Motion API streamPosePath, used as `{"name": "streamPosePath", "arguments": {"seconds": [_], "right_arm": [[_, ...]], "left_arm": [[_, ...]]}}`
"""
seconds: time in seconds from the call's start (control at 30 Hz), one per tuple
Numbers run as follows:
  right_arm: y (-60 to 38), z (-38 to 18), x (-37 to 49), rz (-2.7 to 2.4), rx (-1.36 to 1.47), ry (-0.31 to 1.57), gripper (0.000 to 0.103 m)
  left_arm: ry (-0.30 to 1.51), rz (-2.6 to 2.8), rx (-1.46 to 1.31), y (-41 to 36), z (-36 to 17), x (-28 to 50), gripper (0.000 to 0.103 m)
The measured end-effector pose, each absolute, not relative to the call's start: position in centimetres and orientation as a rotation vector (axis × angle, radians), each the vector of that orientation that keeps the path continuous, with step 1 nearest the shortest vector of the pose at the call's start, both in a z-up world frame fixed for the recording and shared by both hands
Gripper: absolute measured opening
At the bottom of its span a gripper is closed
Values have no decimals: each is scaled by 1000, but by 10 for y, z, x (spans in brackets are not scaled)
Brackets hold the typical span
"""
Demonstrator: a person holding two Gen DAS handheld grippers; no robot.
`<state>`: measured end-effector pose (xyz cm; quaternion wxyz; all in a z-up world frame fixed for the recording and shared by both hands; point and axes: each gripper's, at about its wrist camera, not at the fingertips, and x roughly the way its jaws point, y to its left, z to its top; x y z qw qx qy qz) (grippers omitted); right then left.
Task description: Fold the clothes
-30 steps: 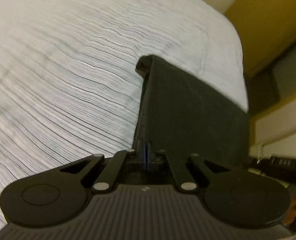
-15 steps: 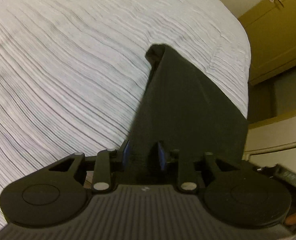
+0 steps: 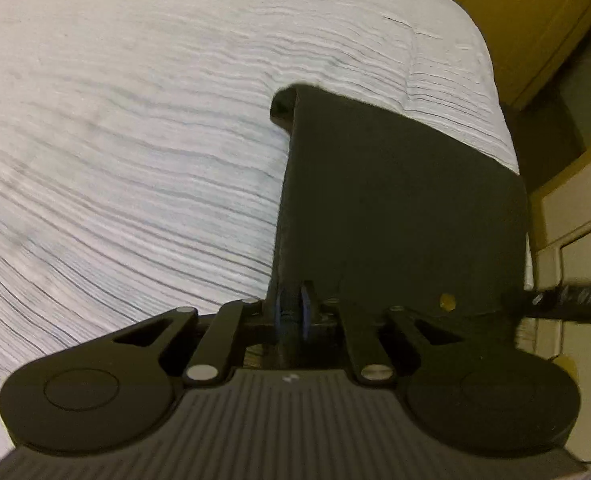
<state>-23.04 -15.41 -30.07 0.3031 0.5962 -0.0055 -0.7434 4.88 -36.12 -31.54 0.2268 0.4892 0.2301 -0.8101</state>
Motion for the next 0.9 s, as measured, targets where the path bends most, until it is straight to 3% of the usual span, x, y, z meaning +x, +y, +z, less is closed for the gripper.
{"name": "streamPosePath", "arguments": {"seconds": [0.23,0.33,0.43,0.57,0.9], "right_arm": [[-173,-270,-237,-2028,1372,36,51],[-205,-274,-225,-1978,1267,165,49],[-222,-296,-203,-1919,1256,329,37],[-209,-313,-170,-1841,1259,468,37],[-172,-303,-130,-1691,1376,464,37]], "left_arm": [[619,-2327,1244,-380,-283,34,6],[560,-2396,1284,-371,-290,9,6],[482,-2382,1389,-360,-314,-8,6],[348,-2317,1499,-340,-336,2,6],[585,-2233,1456,-326,-315,67,5]]}}
